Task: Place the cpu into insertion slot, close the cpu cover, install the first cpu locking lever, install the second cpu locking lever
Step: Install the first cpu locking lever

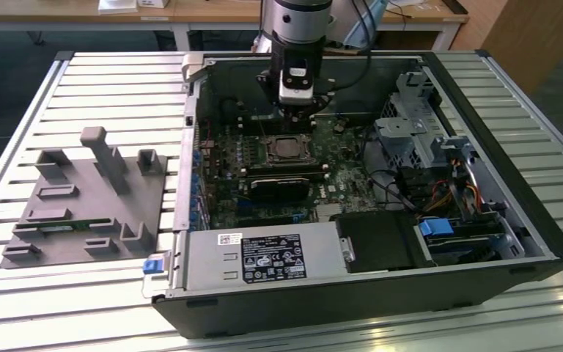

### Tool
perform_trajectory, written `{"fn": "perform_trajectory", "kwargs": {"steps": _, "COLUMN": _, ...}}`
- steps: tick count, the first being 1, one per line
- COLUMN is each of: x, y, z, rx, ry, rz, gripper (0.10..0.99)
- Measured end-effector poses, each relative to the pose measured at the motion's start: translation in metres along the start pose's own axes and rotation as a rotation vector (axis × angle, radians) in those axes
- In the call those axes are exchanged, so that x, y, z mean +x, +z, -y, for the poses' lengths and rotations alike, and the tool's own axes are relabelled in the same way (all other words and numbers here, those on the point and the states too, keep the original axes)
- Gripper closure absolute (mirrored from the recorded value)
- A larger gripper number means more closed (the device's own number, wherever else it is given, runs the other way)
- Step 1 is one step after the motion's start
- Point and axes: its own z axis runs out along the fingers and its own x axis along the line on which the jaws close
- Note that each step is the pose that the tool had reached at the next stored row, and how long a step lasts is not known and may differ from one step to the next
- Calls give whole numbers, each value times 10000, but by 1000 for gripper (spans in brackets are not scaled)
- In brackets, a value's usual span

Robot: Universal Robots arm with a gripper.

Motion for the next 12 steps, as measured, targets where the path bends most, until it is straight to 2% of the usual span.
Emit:
{"fn": "perform_trajectory", "kwargs": {"steps": 2, "x": 0, "y": 0, "z": 0, "rx": 0, "ry": -675, "rz": -1, "gripper": 980}}
{"fn": "perform_trajectory", "kwargs": {"steps": 12, "x": 0, "y": 2, "z": 0, "rx": 1, "ry": -2444, "rz": -3, "gripper": 980}}
